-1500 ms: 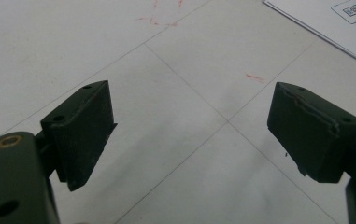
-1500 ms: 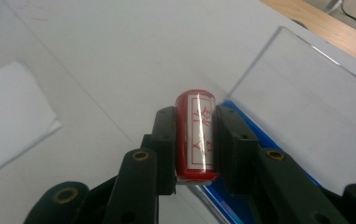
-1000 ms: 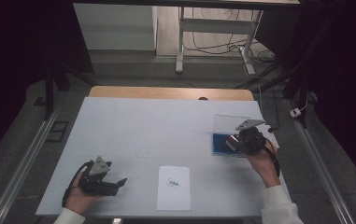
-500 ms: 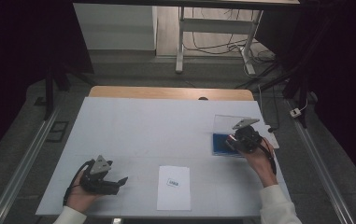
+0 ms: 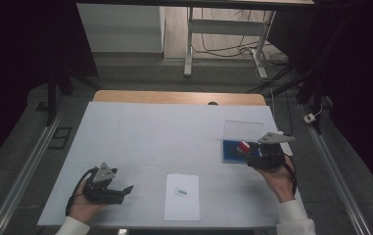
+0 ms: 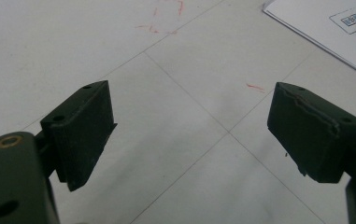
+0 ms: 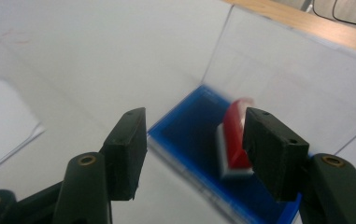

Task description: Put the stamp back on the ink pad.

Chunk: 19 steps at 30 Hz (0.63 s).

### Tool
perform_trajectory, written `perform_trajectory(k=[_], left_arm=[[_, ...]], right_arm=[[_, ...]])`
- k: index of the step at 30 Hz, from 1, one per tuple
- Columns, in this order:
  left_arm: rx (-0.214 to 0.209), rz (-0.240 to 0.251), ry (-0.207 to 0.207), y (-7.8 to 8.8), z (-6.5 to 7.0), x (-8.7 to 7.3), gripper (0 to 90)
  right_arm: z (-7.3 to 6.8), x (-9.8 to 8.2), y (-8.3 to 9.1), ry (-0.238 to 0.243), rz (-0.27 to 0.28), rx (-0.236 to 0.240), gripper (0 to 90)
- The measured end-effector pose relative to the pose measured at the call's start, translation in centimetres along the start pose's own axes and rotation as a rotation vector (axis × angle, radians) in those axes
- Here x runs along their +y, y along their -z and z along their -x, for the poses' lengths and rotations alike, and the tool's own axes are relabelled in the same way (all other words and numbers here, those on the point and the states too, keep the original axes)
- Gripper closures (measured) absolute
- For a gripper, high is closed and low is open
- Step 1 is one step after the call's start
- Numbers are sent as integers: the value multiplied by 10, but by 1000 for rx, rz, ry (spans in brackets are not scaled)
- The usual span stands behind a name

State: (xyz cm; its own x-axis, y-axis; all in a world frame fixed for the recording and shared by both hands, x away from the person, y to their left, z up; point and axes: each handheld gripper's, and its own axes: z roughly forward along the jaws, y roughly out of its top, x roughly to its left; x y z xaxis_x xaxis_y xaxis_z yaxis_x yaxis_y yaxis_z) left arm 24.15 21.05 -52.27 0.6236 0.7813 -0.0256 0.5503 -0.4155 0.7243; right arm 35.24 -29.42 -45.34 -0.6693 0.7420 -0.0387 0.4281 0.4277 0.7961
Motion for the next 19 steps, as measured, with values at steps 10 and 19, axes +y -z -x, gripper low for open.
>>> perform_trajectory(k=[10, 19], left_arm=[[-10, 6, 9, -1, 0, 1, 147], [-5, 6, 24, -1, -1, 1, 146]], right_arm=[[-19, -49, 20, 5, 37, 108, 404], [-22, -63, 21, 39, 37, 120, 404]])
